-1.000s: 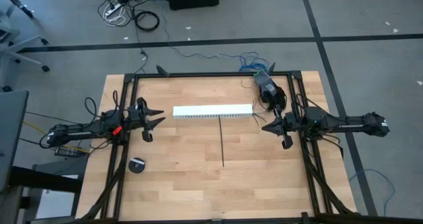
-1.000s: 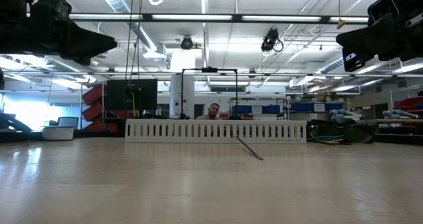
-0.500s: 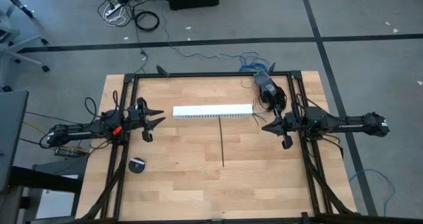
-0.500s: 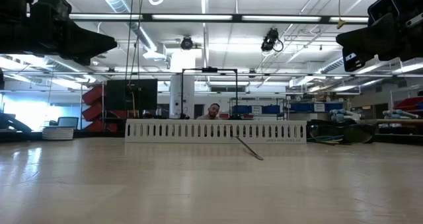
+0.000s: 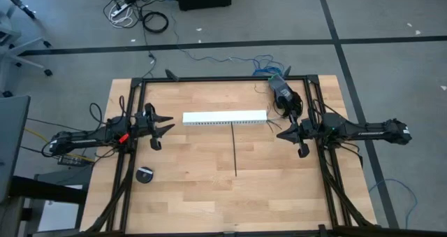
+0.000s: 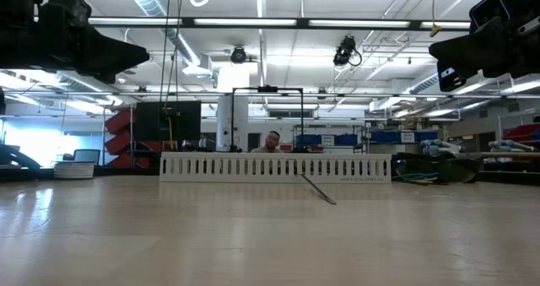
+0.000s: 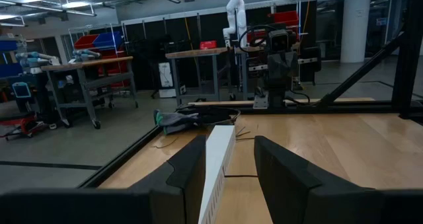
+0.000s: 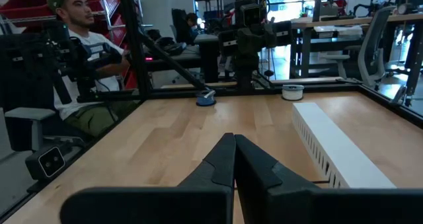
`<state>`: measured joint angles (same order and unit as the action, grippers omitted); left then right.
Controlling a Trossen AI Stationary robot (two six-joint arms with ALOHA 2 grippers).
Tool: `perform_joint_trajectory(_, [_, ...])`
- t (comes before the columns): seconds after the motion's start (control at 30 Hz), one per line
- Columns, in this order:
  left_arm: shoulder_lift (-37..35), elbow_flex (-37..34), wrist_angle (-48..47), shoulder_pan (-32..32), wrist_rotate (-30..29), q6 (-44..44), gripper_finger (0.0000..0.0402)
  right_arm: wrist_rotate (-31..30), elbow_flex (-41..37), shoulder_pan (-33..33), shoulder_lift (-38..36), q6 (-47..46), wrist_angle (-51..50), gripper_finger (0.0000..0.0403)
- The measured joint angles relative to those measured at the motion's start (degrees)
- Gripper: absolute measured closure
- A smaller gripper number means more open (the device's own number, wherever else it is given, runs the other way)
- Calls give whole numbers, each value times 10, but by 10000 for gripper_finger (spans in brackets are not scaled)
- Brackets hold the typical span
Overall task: Ziptie cables
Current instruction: Return to Home Position
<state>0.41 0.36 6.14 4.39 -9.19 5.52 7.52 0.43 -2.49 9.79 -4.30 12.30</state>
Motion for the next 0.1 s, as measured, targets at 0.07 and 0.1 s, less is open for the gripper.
perform_joint_trajectory(0.07, [0,0,0,0,0,0,279,0,0,0,0,0,0,400])
perform_joint_trajectory(0.1, [0,0,0,0,0,0,279,0,0,0,0,0,0,400])
